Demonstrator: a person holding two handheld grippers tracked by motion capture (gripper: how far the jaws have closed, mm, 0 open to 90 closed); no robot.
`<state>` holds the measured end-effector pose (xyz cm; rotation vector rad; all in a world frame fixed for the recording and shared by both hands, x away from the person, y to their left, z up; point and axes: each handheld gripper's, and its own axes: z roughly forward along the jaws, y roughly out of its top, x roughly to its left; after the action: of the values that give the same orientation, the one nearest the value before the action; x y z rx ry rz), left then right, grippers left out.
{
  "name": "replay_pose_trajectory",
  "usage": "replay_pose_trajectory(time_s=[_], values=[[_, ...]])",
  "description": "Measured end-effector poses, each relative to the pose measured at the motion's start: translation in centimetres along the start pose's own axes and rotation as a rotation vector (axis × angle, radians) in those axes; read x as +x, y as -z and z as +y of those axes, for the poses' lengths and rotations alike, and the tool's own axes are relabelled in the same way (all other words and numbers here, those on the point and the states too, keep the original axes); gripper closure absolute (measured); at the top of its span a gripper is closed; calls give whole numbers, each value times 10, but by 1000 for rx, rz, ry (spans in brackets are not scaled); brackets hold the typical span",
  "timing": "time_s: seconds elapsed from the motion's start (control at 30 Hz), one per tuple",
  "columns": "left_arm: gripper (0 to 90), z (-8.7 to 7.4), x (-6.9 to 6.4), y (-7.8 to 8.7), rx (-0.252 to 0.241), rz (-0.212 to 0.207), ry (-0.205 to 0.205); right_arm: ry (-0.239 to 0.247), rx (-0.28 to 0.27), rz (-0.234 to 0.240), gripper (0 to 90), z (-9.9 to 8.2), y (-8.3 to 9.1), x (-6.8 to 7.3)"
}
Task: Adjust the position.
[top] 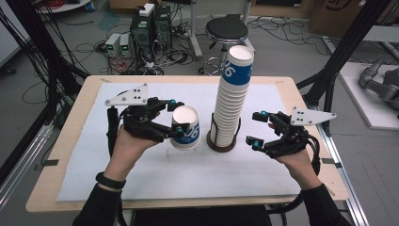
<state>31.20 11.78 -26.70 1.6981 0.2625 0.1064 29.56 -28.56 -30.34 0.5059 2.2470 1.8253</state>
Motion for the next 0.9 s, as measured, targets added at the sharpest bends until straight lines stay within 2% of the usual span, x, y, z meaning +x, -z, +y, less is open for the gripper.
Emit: replay_pose_trajectory(time_s=[0.17,0.2,0.47,0.7,0.9], values=[[293,-1,-1,-6,5,-16,1,2,8,29,145,0,-5,4],[293,-1,-1,-7,10,-22,4,12,9,42,145,0,-8,5],[293,-4,-3,-16,17,-44,11,7,20,96,145,0,-23,13],[293,-6,-6,-21,6,-54,25,1,37,111,145,-2,-35,17],[293,-6,-10,-28,6,-61,20,-7,58,134,145,-5,-45,22]])
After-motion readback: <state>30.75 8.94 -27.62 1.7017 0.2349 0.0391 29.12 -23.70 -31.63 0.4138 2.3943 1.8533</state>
